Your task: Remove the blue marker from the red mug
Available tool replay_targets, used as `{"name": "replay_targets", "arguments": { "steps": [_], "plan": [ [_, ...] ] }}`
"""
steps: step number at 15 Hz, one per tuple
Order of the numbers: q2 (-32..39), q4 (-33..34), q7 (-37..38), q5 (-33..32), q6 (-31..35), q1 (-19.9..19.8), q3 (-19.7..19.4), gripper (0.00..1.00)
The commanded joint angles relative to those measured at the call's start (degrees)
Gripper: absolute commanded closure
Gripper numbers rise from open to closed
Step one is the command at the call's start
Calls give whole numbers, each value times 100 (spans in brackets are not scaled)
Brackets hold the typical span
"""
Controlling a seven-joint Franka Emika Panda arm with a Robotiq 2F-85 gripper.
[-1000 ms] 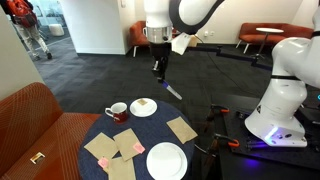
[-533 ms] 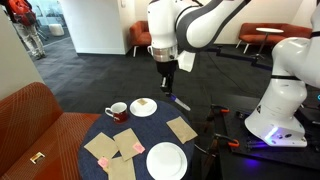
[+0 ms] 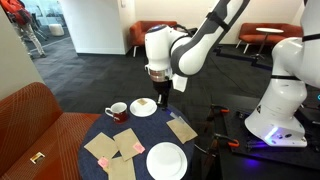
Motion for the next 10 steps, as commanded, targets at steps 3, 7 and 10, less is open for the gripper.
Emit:
{"name": "replay_targets", "arguments": {
  "steps": [3,7,10],
  "plan": [
    [911,543,116,-100,253,112,-86,95],
    [1391,992,165,-89,263,197,-211,95],
    [1713,1316,313,-177,306,295,-384,95]
  ]
}}
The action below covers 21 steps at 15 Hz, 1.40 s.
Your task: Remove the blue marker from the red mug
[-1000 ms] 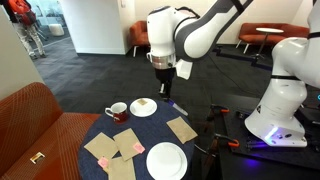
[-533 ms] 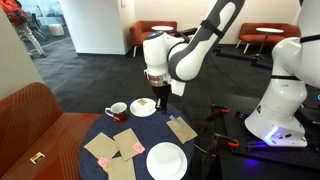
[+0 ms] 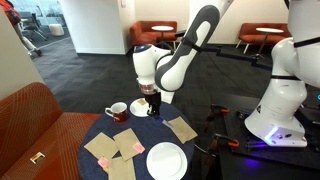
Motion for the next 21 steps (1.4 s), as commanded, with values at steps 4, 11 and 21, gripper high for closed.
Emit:
{"name": "replay_targets", "arguments": {
  "steps": [4,11,21],
  "plan": [
    [739,733,413,-152,24,292,-393,95],
    [1419,1202,586,-78,42,490,-539,95],
    [1010,1000,565,-15,32,508,-574,2]
  ]
}}
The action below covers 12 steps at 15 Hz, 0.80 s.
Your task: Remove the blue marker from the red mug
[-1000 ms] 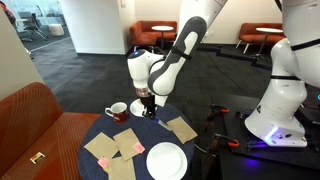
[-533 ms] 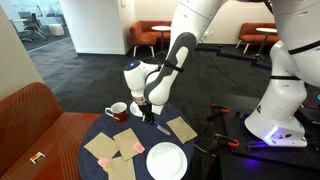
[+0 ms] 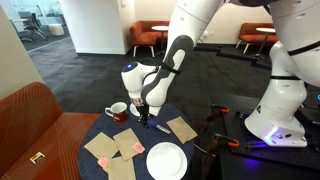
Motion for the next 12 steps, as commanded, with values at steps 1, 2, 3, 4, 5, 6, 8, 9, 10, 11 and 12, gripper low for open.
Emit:
{"name": "replay_targets", "arguments": {
  "steps": [1,2,3,4,5,6,8,9,10,11,12],
  "plan": [
    [-651,-406,97,26,10,44,-100,0],
    [-858,-521,87,38,-30,17,-104,0],
    [-1034,-601,109,15,-95,18,-137,0],
    [-1238,-702,114,20,-168,-4,-149,0],
    [-1473,-810,96,60,-317,-51,-138,0],
    [-1679,-908,81,56,-423,-81,-139,0],
    [-2164,-1137,143,-33,-709,-110,-162,0],
    [-2432,-1253,114,-52,-897,-148,-139,0],
    [-2682,-1344,122,-71,-1106,-185,-116,0],
    [-2933,-1429,2,17,-1332,-265,-47,0],
    [-3149,-1497,-35,40,-1532,-307,-10,0]
  ]
}}
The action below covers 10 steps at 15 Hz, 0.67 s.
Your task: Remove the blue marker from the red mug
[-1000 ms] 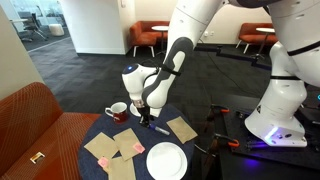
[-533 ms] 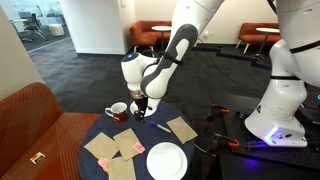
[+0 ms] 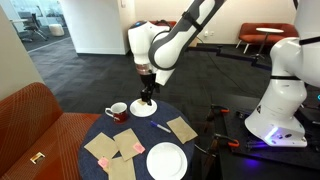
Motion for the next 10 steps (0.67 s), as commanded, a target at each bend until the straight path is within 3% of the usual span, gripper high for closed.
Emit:
{"name": "replay_targets", "arguments": {
  "steps": [1,7,8,10],
  "plan": [
    [-1084,-525,-99,81,-695,-224,190,0],
    [-1817,-696,-707,663,-1380,-497,384,0],
    [-1520,-511,-446,457,-1214,-496,425,0],
    [-1642,-567,-543,535,-1280,-531,434,0]
  ]
}}
